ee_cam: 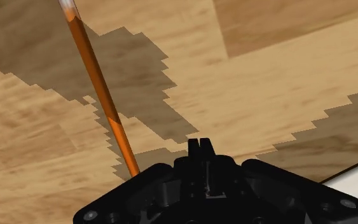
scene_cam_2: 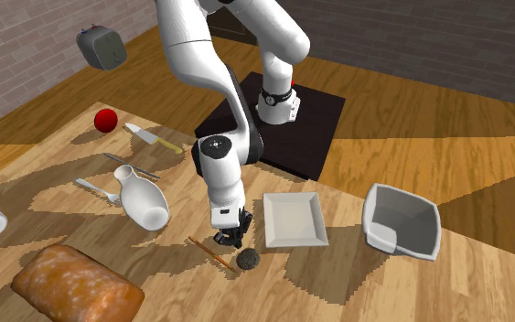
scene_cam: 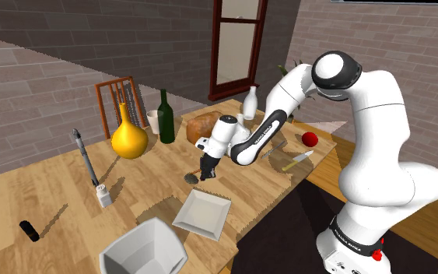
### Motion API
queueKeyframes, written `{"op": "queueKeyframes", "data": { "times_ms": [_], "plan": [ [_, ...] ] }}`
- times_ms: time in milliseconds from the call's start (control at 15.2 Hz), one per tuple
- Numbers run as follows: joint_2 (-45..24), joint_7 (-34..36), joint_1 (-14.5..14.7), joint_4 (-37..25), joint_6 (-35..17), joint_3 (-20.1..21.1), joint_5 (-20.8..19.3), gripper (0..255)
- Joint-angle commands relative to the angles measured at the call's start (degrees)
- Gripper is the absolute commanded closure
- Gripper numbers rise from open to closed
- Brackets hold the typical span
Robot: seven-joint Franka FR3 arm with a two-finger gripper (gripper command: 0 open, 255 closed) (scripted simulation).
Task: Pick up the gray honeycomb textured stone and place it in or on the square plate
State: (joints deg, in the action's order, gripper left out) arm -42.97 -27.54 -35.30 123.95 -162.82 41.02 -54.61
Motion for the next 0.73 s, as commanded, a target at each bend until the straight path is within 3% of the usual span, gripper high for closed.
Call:
{"op": "queueKeyframes", "data": {
  "times_ms": [0,198,264,396,528,594,660],
  "plan": [
    [0.0,0.0,0.0,0.0,0.0,0.0,0.0,255],
    [0.0,0.0,0.0,0.0,0.0,0.0,0.0,255],
    [0.0,0.0,0.0,0.0,0.0,0.0,0.0,0],
    [-2.02,-5.23,-2.21,-3.62,8.49,6.27,7.04,0],
    [-4.19,-8.66,-2.21,-8.65,16.69,10.34,12.54,0],
    [-5.28,-9.88,-1.64,-11.44,20.48,11.68,14.73,0],
    [-5.78,-9.63,-1.08,-11.68,20.08,11.1,14.32,0]
  ]
}}
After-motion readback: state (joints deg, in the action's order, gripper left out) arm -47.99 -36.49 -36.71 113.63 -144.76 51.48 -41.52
